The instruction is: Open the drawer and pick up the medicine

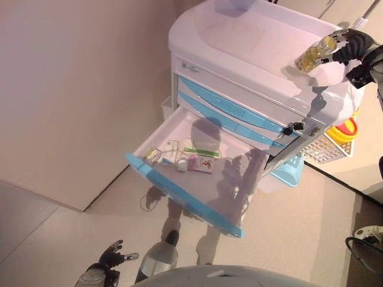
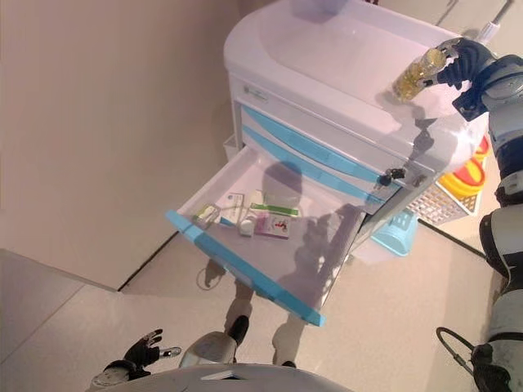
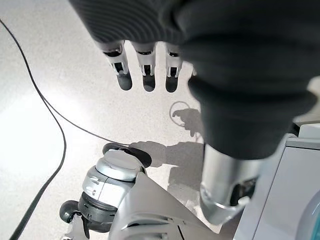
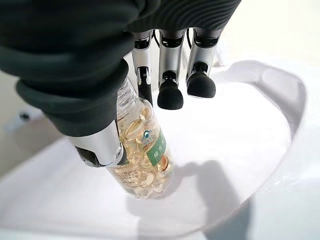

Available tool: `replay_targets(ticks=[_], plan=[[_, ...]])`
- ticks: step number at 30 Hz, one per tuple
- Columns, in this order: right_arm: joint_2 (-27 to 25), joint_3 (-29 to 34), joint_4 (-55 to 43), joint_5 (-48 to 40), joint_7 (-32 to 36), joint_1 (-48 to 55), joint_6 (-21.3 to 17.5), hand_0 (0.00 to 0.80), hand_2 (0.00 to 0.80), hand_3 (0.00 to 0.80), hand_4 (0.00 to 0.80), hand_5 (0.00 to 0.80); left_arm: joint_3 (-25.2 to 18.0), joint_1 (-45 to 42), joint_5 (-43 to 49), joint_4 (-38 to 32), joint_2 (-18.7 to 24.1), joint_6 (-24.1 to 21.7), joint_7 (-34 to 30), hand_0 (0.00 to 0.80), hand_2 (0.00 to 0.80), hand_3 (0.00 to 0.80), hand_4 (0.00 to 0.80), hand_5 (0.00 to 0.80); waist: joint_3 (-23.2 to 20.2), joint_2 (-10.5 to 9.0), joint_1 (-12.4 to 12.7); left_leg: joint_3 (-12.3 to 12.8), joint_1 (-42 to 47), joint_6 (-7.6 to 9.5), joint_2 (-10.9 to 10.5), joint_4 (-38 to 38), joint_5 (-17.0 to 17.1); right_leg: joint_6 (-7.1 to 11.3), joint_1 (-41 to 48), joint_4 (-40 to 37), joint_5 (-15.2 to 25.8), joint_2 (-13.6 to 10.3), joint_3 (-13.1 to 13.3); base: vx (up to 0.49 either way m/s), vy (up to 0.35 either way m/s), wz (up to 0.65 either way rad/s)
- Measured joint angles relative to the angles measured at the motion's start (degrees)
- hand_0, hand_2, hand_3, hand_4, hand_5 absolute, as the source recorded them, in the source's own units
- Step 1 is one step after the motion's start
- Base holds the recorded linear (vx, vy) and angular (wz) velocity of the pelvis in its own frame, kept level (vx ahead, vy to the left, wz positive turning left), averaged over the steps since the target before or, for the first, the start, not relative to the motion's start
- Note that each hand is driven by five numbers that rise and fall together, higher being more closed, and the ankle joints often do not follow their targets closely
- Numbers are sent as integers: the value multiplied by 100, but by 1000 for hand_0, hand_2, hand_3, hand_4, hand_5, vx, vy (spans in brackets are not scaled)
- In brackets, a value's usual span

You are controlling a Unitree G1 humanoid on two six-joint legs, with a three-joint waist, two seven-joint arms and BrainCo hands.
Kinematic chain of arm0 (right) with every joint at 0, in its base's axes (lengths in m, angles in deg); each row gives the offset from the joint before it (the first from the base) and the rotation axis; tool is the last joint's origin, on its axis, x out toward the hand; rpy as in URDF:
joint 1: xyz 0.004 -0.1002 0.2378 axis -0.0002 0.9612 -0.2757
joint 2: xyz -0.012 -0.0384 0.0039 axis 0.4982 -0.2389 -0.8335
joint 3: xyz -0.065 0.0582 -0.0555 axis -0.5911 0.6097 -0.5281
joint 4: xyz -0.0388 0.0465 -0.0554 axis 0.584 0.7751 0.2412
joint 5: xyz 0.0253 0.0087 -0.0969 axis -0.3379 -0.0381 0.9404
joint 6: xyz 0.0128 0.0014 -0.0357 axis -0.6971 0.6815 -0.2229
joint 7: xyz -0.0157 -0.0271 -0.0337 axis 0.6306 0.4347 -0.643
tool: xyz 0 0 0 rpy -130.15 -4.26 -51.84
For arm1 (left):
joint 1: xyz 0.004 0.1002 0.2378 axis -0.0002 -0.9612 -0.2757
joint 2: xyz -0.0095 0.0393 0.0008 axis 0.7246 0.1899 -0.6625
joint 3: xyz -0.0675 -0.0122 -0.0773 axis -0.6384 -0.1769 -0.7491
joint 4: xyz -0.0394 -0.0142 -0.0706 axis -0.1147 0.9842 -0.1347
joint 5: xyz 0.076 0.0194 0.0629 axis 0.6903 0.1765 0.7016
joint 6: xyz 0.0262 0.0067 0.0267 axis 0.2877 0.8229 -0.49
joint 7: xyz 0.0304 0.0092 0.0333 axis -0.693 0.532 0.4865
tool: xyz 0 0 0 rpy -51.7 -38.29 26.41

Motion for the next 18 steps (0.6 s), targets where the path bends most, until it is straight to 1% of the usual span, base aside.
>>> replay_targets(ticks=[3,7,13,14,15,17,18], plan=[[-58,-135,22,159,211,-82,-103,800,800,800,800,800,40,18,-52,-10,10,-7,1,0,0,0,0,0,11,-21,60,-3,-4,5,-4,0,3,0,0,-1,0,-1,-3,2,5,1],[-89,-330,109,343,317,-150,-237,800,800,800,800,800,40,17,-58,-7,21,-10,3,0,0,0,0,0,14,-26,92,-6,-20,16,-5,0,12,2,-1,-2,-1,-6,-37,7,12,4],[-96,-354,110,474,477,-150,-294,800,800,800,800,800,41,15,-59,-13,25,-10,3,0,0,0,0,0,15,-28,93,-7,-53,12,-7,0,15,2,-28,-2,-1,0,-38,0,0,0],[-103,-354,110,521,477,-150,-303,684,684,684,684,684,41,15,-59,-14,25,-10,5,0,0,0,0,0,15,-28,92,-7,-57,12,-7,0,15,2,-30,-2,-1,1,-39,0,0,0],[-113,-354,110,558,478,-150,-317,587,587,587,587,587,41,15,-59,-15,25,-10,5,0,0,0,0,0,15,-28,91,-7,-60,12,-7,0,15,2,-30,-2,-1,2,-42,0,0,0],[-126,-354,125,625,477,-150,-332,471,471,471,471,471,42,13,-59,-31,25,-9,5,0,0,0,0,0,15,-27,91,-7,-68,12,-14,0,16,2,-30,-4,-1,2,-50,0,0,0],[-127,-354,125,640,478,-150,-335,229,229,229,229,229,42,13,-59,-35,25,-9,5,0,0,0,0,0,16,-27,92,-7,-68,12,-14,0,16,2,-30,-7,-1,1,-52,0,0,0]])
